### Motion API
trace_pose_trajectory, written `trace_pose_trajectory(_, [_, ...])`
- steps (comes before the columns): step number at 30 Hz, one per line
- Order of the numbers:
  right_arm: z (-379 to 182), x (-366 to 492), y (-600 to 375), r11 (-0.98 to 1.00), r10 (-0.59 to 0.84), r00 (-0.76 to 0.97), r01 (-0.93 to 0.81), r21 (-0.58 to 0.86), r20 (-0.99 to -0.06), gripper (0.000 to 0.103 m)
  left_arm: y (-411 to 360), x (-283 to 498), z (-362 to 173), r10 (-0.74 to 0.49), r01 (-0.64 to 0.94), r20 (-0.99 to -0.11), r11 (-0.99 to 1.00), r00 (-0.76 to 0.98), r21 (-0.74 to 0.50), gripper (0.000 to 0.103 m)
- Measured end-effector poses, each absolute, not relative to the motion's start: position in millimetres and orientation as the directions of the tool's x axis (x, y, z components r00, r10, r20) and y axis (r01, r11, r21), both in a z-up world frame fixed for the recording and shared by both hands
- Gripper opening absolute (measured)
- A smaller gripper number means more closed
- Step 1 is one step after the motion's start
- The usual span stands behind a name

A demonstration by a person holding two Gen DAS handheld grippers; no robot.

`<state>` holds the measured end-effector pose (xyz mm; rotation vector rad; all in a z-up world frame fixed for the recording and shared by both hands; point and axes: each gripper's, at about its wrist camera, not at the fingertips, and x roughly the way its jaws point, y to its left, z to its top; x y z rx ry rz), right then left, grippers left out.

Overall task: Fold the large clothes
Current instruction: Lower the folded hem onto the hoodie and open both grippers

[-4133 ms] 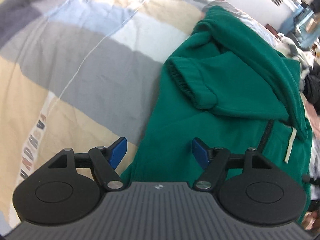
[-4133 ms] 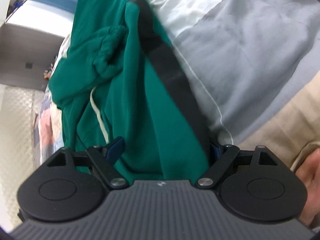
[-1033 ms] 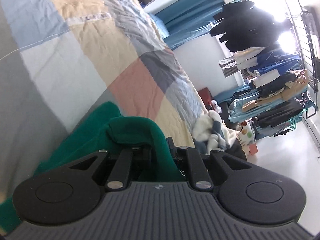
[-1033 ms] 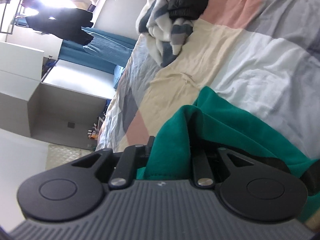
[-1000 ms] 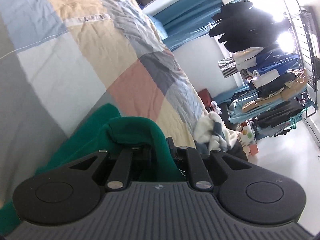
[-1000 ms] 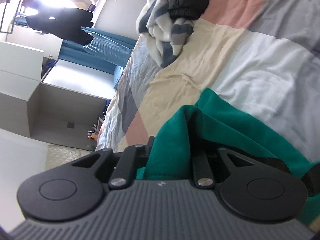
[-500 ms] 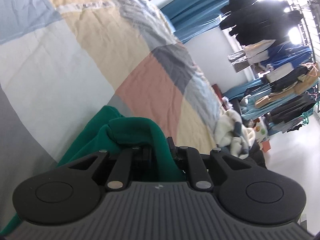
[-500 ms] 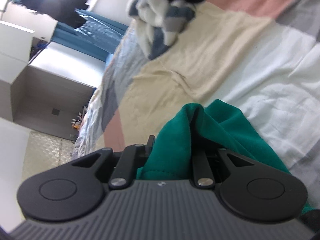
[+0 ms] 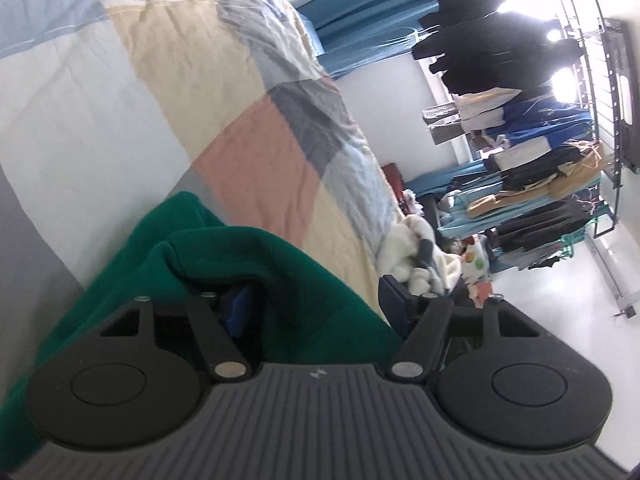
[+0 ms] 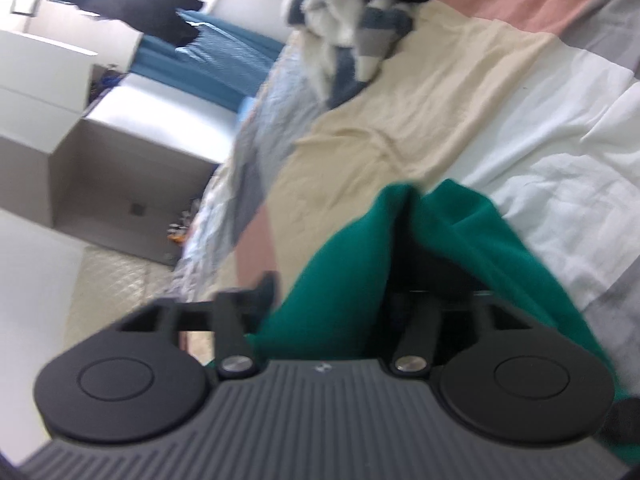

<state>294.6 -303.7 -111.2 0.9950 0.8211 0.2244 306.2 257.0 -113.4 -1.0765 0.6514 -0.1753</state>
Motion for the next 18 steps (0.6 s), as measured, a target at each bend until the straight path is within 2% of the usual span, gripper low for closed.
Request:
trace_pose_trajectory(1, [-106.0,290.6,-302.3,0.551,0.519,0.696,0.171,0.817,-0.496,0.079,257.1,302.0,-108.8,-0.433,-0.168,-0.399,0.479,0.809,-0.861,0.074])
trace_pose_trajectory(5, [-81.2,266.1,-297.2,0.599,0.46,0.764,0.11,0.793,-0.453,0.079,252.9,284.5,-87.2,-0.418,-0.11,-0.356,0.508,0.836,-0.854,0.075])
trace_pose_trajectory(10, [-57.2,247.7,-289.5,0.635,0.442,0.815,0.009,0.772,-0.374,0.079,235.6,269.7,-59.3,-0.351,-0.06,-0.373,0.654,0.859,-0.754,0.077])
trace_pose_trajectory(12, [-53.7,249.3,-281.7,0.671,0.445,0.806,-0.013,0.742,-0.389,0.079,226.5,269.4,-56.8,-0.336,-0.052,-0.39,0.697,0.858,-0.715,0.077])
trace_pose_trajectory(18, [-62.1,270.4,-259.5,0.806,0.368,0.765,0.02,0.591,-0.528,0.079,201.1,291.6,-63.8,-0.343,-0.036,-0.448,0.761,0.826,-0.648,0.077])
